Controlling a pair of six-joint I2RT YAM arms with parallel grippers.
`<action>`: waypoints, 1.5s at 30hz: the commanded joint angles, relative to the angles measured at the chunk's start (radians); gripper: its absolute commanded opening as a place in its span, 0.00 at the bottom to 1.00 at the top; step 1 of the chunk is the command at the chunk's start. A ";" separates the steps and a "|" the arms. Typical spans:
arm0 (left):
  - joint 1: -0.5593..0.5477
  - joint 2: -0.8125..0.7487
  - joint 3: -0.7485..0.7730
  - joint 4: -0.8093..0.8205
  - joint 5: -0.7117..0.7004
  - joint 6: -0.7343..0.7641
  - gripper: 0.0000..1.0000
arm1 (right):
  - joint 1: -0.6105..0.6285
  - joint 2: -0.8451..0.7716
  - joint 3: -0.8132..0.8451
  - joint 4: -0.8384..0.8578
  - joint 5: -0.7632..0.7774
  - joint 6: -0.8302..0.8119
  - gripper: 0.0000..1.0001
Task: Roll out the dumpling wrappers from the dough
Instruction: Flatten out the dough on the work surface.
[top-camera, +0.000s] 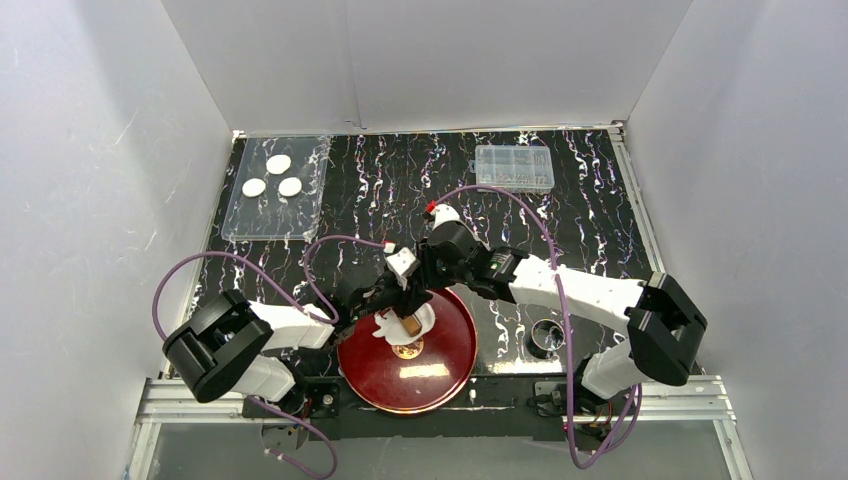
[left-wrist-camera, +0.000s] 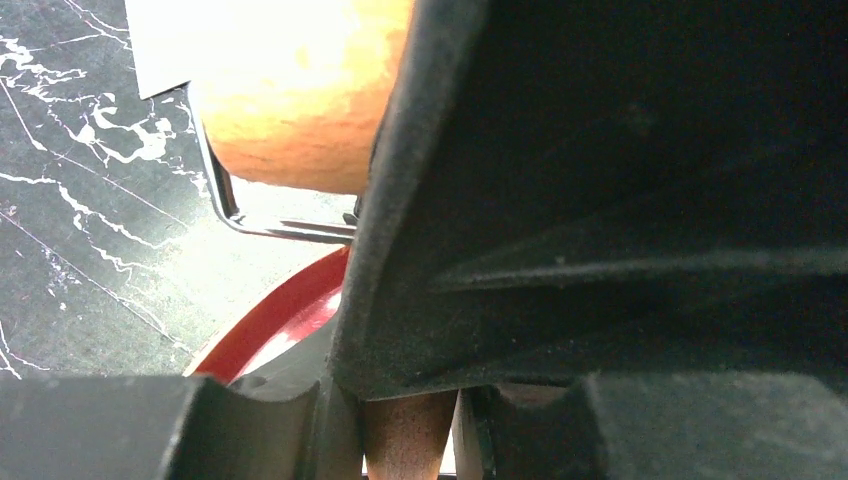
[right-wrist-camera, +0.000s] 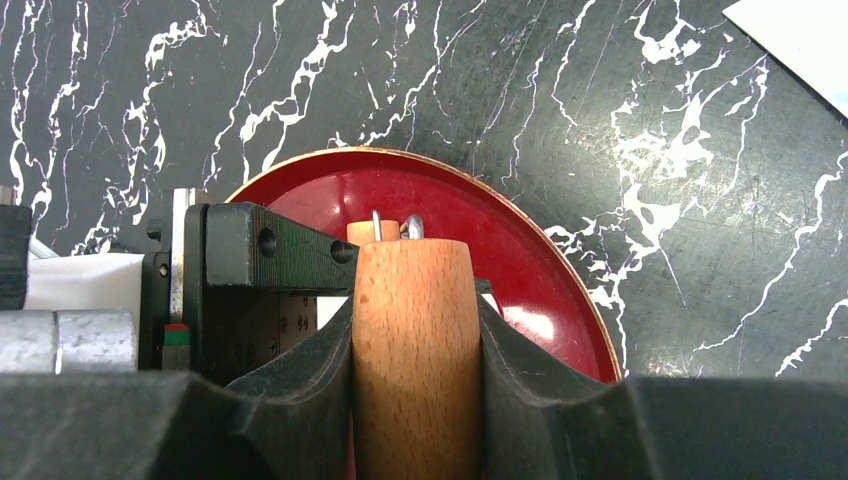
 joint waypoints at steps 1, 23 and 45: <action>-0.003 0.074 -0.004 -0.312 -0.128 -0.162 0.00 | 0.181 0.093 -0.017 -0.005 -0.275 -0.118 0.01; -0.059 0.102 0.159 -0.129 0.007 0.114 0.00 | 0.178 -0.059 -0.002 -0.037 -0.095 -0.143 0.01; -0.028 0.026 -0.027 -0.357 -0.146 -0.126 0.00 | 0.261 0.130 -0.009 -0.023 -0.226 -0.159 0.01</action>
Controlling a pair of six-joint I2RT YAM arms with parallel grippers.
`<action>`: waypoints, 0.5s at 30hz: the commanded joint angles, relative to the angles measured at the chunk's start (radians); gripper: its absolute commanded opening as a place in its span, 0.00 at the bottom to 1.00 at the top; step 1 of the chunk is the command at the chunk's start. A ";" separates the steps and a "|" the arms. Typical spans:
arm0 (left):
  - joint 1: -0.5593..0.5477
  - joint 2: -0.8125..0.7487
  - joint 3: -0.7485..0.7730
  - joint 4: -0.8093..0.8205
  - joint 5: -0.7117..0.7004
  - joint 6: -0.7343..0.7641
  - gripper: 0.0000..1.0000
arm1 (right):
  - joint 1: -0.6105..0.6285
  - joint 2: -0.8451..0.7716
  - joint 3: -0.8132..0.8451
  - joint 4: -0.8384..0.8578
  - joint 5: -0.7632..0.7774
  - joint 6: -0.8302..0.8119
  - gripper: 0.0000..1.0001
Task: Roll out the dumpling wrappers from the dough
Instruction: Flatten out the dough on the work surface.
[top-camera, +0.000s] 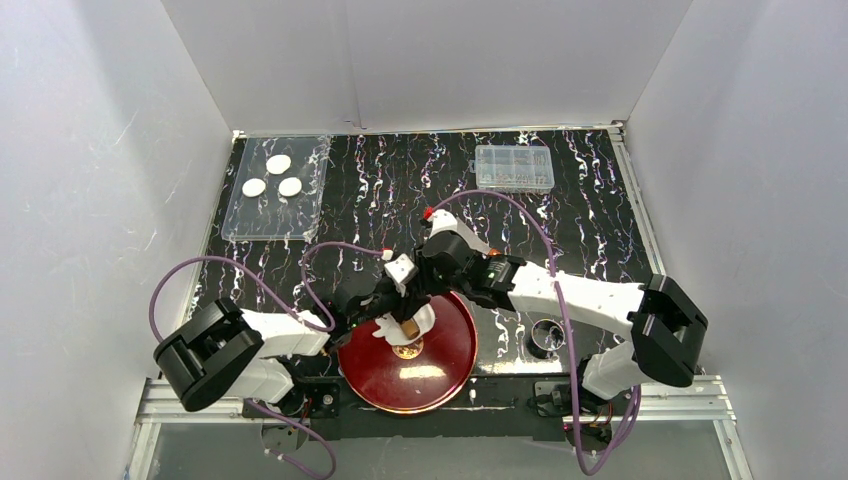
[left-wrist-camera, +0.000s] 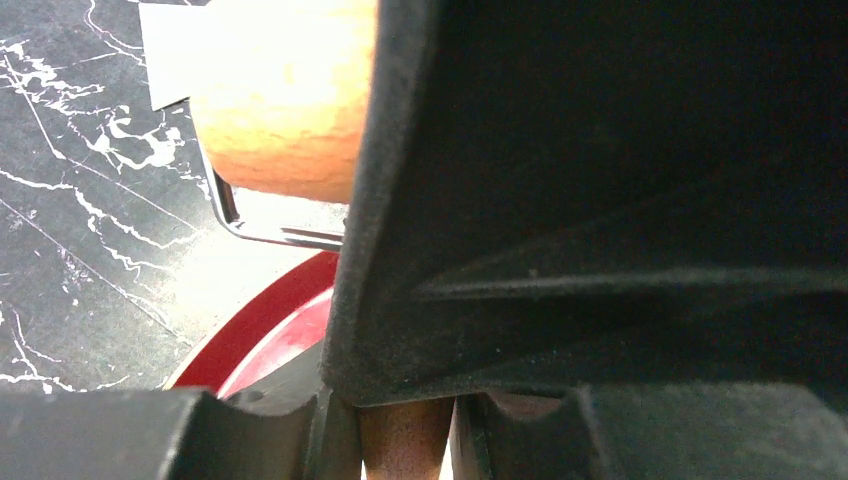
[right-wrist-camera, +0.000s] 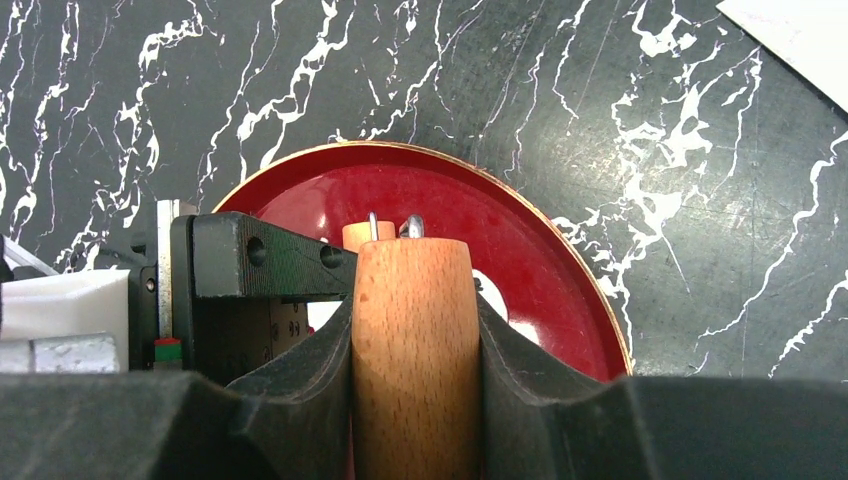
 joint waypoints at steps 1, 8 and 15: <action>0.023 0.067 0.011 -0.336 -0.076 -0.139 0.00 | 0.196 0.139 0.016 -0.039 -0.314 -0.185 0.01; 0.024 -0.036 0.094 -0.301 0.004 -0.002 0.00 | 0.194 0.043 0.097 -0.131 -0.199 -0.229 0.01; 0.022 0.068 0.172 -0.153 0.034 0.020 0.00 | 0.190 -0.018 0.078 -0.139 -0.132 -0.224 0.01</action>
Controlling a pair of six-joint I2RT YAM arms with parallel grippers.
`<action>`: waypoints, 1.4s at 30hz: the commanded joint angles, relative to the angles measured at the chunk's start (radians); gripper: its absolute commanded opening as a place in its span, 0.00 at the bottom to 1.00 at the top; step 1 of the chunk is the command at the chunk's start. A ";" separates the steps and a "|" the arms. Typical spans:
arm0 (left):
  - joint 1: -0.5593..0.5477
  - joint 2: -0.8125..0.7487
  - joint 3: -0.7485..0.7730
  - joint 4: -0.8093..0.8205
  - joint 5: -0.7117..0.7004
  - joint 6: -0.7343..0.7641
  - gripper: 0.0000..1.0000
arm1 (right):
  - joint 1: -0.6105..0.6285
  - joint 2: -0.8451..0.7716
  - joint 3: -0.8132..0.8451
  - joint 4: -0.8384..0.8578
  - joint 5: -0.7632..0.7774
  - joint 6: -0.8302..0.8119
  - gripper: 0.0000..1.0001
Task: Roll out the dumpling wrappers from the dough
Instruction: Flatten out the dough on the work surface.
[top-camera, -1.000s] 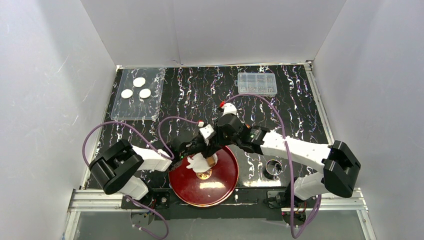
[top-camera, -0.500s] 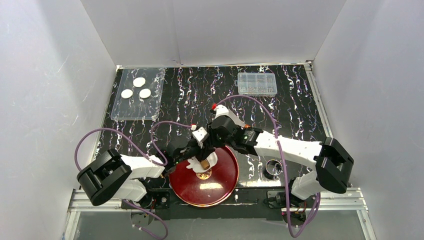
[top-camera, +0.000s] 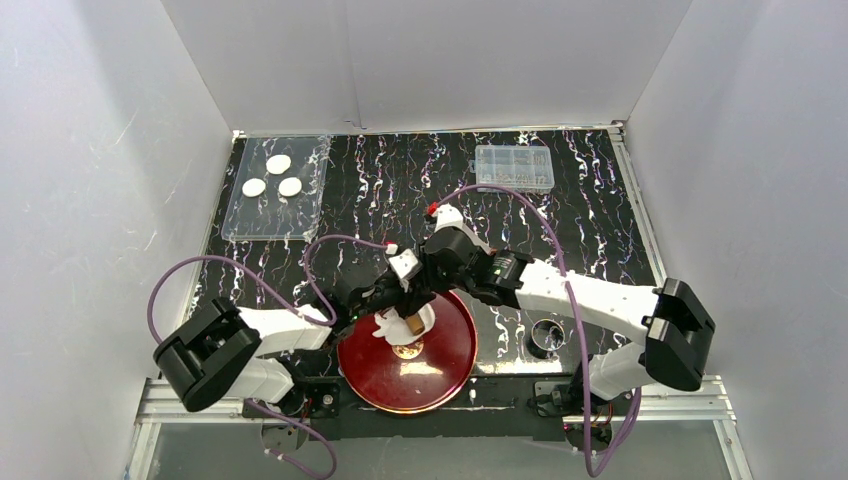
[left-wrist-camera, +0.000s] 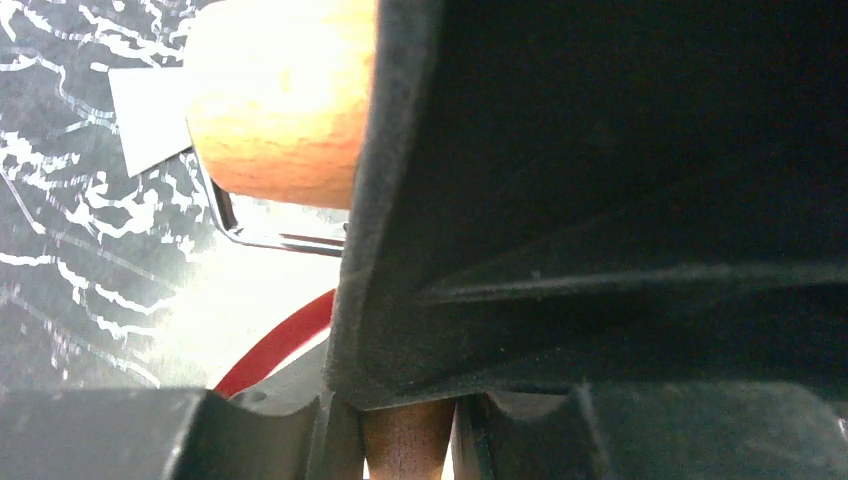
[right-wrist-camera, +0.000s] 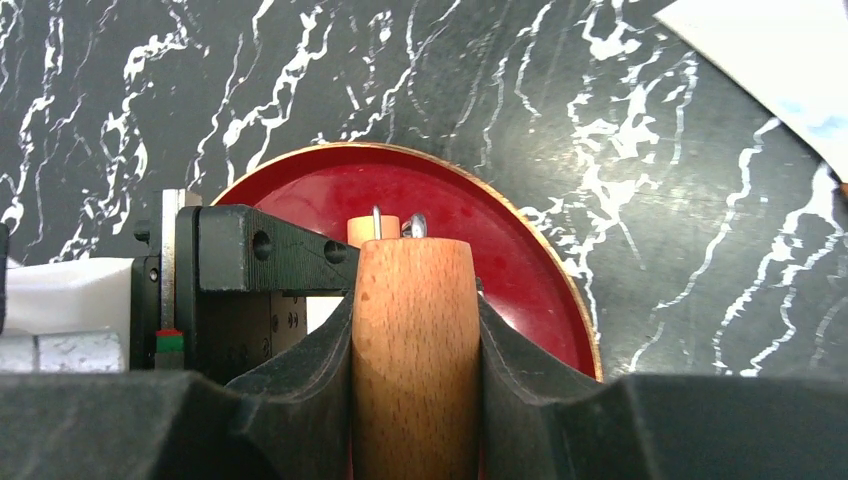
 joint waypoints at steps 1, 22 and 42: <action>-0.008 0.121 0.135 -0.099 -0.062 -0.007 0.00 | 0.187 0.019 0.012 -0.031 -0.159 -0.213 0.01; -0.117 0.178 0.036 -0.360 -0.449 -0.437 0.00 | 0.300 0.174 -0.148 0.125 -0.229 -0.114 0.01; -0.124 0.047 0.016 -0.075 -0.197 0.153 0.00 | 0.349 0.063 -0.099 0.081 -0.013 -0.144 0.01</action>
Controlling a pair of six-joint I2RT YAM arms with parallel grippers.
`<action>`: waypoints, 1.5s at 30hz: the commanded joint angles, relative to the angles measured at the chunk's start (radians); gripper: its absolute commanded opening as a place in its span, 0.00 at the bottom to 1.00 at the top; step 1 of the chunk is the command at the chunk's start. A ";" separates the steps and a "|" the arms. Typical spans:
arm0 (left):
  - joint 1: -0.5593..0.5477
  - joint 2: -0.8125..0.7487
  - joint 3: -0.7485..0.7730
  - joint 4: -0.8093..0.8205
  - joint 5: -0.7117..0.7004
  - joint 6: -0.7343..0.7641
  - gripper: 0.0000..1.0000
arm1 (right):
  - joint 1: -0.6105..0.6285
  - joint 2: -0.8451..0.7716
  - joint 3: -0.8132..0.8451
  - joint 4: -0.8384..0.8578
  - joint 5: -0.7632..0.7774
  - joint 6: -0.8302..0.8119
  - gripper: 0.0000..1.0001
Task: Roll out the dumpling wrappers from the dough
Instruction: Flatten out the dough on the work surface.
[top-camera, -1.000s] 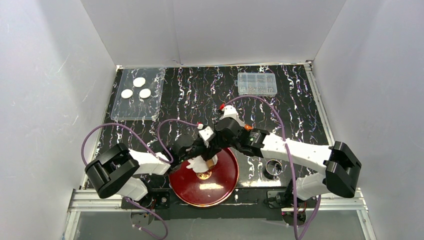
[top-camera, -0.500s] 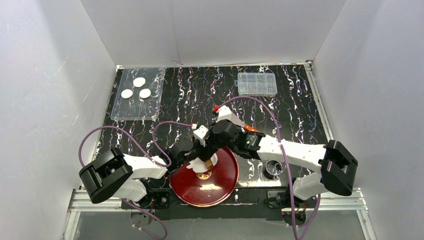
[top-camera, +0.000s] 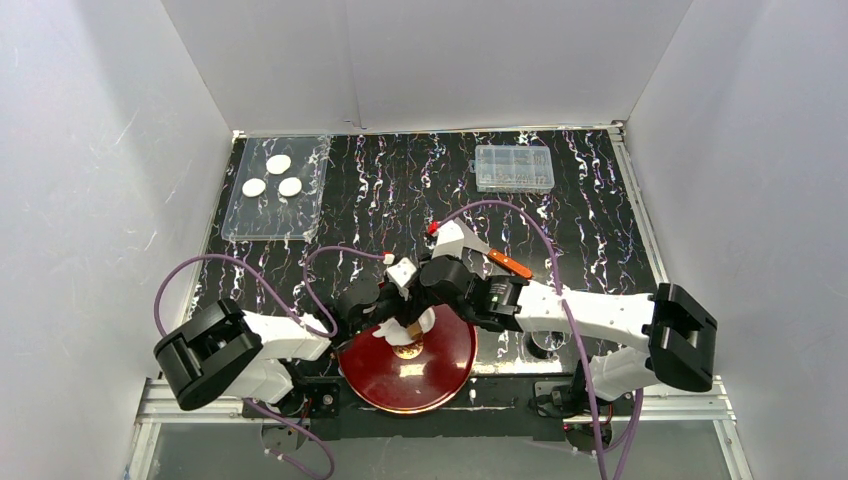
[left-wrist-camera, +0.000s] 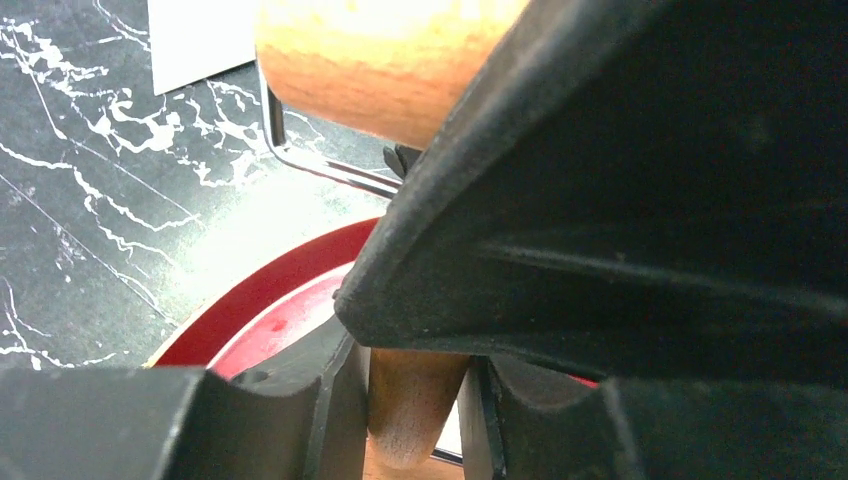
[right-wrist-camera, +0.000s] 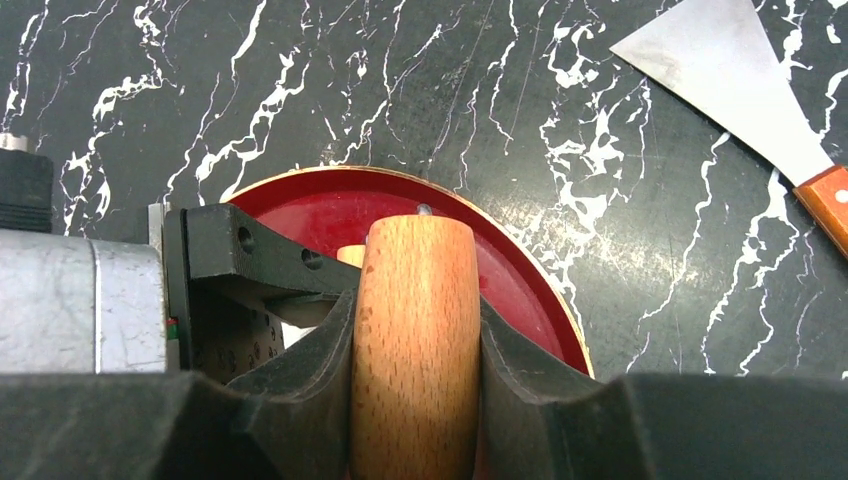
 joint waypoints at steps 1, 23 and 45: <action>-0.024 0.000 0.081 -0.171 0.015 0.280 0.00 | 0.228 0.070 0.047 -0.080 -0.269 -0.169 0.01; -0.073 0.123 -0.022 0.015 0.217 0.437 0.00 | 0.250 0.060 -0.092 0.049 -0.278 -0.018 0.01; -0.121 0.157 0.051 -0.611 -0.272 -0.255 0.00 | 0.347 0.154 -0.063 0.081 -0.234 0.049 0.01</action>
